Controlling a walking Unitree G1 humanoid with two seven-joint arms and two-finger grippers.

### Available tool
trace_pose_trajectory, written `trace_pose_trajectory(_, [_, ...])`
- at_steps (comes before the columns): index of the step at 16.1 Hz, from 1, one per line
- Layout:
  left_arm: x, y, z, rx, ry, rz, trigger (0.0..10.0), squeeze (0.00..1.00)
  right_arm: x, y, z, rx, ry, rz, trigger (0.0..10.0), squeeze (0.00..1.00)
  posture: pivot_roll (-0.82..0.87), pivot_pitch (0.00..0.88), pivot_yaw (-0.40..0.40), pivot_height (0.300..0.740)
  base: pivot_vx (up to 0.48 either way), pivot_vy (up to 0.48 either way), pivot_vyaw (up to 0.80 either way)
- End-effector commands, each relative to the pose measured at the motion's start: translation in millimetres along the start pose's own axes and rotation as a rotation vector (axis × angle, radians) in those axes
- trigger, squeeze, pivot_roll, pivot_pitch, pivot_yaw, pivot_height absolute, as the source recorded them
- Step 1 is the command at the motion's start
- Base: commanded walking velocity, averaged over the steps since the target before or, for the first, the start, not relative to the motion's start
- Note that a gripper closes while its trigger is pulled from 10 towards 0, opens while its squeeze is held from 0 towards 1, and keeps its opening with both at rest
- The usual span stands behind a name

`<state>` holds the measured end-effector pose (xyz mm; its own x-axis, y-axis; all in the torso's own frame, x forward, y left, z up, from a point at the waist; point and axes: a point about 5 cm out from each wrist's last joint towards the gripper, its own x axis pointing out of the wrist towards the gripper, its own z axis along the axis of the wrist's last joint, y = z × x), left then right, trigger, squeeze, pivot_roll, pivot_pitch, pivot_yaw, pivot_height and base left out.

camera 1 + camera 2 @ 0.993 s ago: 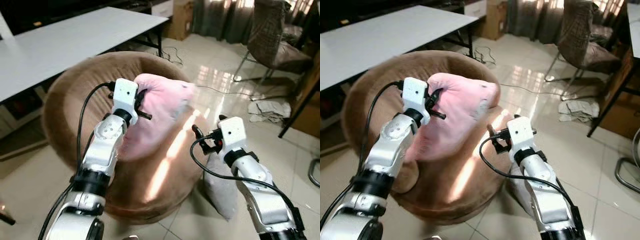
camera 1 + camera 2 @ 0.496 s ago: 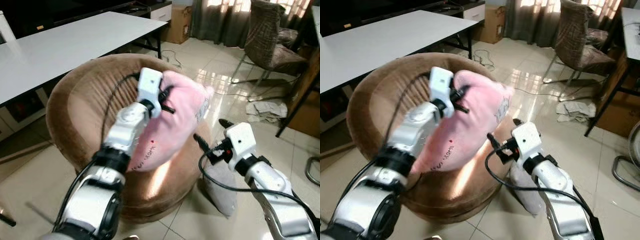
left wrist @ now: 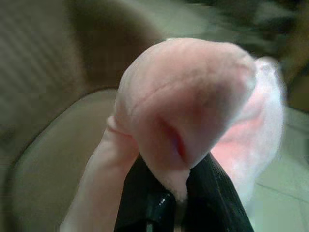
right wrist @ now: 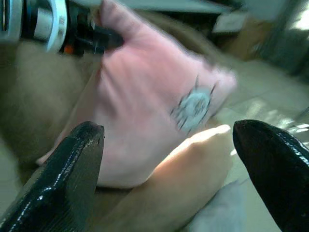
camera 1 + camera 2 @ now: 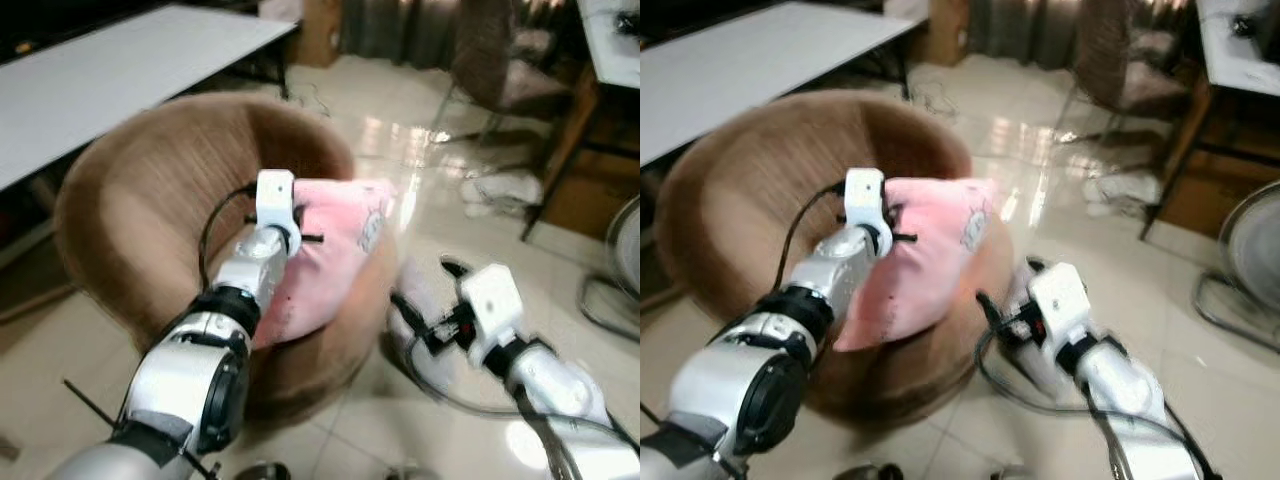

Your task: Move the pillow to the sofa from floor

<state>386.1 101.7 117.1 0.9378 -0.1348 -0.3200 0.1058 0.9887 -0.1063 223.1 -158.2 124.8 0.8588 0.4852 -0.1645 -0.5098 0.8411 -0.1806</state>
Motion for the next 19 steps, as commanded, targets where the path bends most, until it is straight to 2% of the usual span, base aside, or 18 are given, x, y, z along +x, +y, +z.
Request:
trace_pose_trajectory(1, [-0.1,13.4,2,-0.008,-0.003,0.086,10.0,0.0,-1.7,-0.2,3,0.008,-0.003,0.008,10.0,0.0,-0.19,0.121,0.056,0.74,0.0,0.0,0.0])
trace_pose_trajectory(4, [-2.5,39.7,2,0.051,0.019,0.249,10.0,0.0,-2.1,7.9,1,0.014,0.021,0.048,10.0,0.0,-0.2,0.16,0.046,0.74,0.0,0.0,0.0])
trace_pose_trajectory(6, [-4.4,52.1,4,0.068,0.016,0.31,10.0,0.0,-1.1,11.5,1,0.013,0.023,0.054,10.0,0.0,-0.2,0.17,0.044,0.74,0.0,0.0,0.0])
trace_pose_trajectory(9, [-5.7,61.7,9,0.124,-0.009,0.32,10.0,0.0,0.6,13.4,3,0.017,0.024,0.018,10.0,0.0,-0.2,0.186,0.041,0.74,0.0,0.0,0.0])
trace_pose_trajectory(11, [-6.9,68.5,11,0.189,0.002,0.349,10.0,0.0,4.4,18.5,1,0.065,0.024,0.009,10.0,0.0,-0.2,0.19,0.045,0.74,0.0,0.0,0.0])
trace_pose_trajectory(12, [-7.4,70.9,12,0.212,0.005,0.362,10.0,0.0,6.4,24.0,4,0.119,-0.006,0.036,10.0,0.0,-0.2,0.192,0.045,0.74,0.0,0.0,0.0])
trace_pose_trajectory(13, [-8.0,73.6,13,0.211,0.007,0.379,10.0,0.0,6.8,27.6,6,0.153,-0.034,0.065,10.0,0.0,-0.2,0.194,0.046,0.74,0.0,0.0,0.0])
trace_pose_trajectory(14, [-8.4,75.4,13,0.21,0.007,0.388,10.0,0.82,6.8,29.5,8,0.171,-0.051,0.086,10.0,0.0,-0.2,0.195,0.047,0.74,0.0,0.0,0.0])
trace_pose_trajectory(15, [-8.6,76.6,13,0.212,0.008,0.39,10.0,1.0,6.2,32.5,10,0.198,-0.069,0.128,10.0,0.0,-0.2,0.196,0.047,0.74,0.0,0.0,0.0])
trace_pose_trajectory(17, [-9.0,78.3,14,0.218,0.012,0.394,10.0,1.0,5.0,35.4,13,0.192,-0.08,0.193,10.0,0.0,-0.2,0.197,0.047,0.74,0.0,0.0,0.0])
trace_pose_trajectory(19, [-11.3,87.3,15,0.223,0.015,0.434,10.0,1.0,5.1,33.7,13,0.168,-0.074,0.207,10.0,0.0,-0.2,0.192,0.041,0.74,0.0,0.0,0.0])
